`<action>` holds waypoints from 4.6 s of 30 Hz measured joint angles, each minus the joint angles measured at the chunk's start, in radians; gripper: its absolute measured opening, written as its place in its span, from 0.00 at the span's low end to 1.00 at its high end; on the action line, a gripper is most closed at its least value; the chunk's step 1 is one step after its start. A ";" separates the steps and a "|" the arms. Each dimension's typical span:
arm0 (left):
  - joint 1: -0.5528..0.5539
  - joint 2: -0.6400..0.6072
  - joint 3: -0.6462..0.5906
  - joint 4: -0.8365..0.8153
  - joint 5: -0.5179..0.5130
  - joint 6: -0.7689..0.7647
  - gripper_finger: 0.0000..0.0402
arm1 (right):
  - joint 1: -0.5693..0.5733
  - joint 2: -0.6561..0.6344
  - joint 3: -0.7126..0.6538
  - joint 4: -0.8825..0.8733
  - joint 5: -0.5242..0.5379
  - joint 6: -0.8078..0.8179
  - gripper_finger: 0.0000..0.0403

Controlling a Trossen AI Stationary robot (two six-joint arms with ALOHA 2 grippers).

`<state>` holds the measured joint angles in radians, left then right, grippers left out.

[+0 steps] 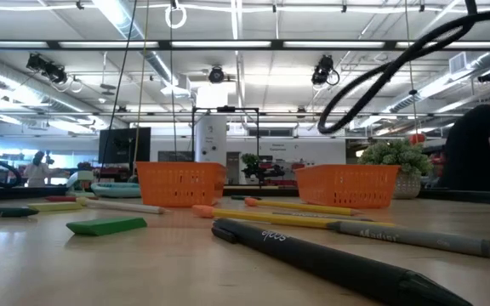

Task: Sort crayons/erasers/pens/pencils in bins
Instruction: Put the yellow pen into the bottom right orange bin, then put the red crayon into the top right orange bin

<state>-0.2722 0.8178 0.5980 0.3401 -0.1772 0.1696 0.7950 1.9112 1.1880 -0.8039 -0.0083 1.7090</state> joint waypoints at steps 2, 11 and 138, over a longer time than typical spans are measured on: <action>0.000 0.000 0.000 0.000 0.000 0.000 0.40 | 0.000 -0.025 0.015 -0.018 0.016 -0.015 0.14; 0.000 0.000 0.000 0.000 0.000 0.002 0.40 | 0.046 -0.177 0.115 -0.221 0.179 0.006 0.14; 0.000 0.000 0.000 0.007 -0.001 -0.001 0.40 | -0.046 0.133 0.132 0.336 0.080 -0.289 0.19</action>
<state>-0.2726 0.8177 0.5976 0.3470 -0.1780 0.1688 0.7489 2.0438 1.3205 -0.4678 0.0717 1.4204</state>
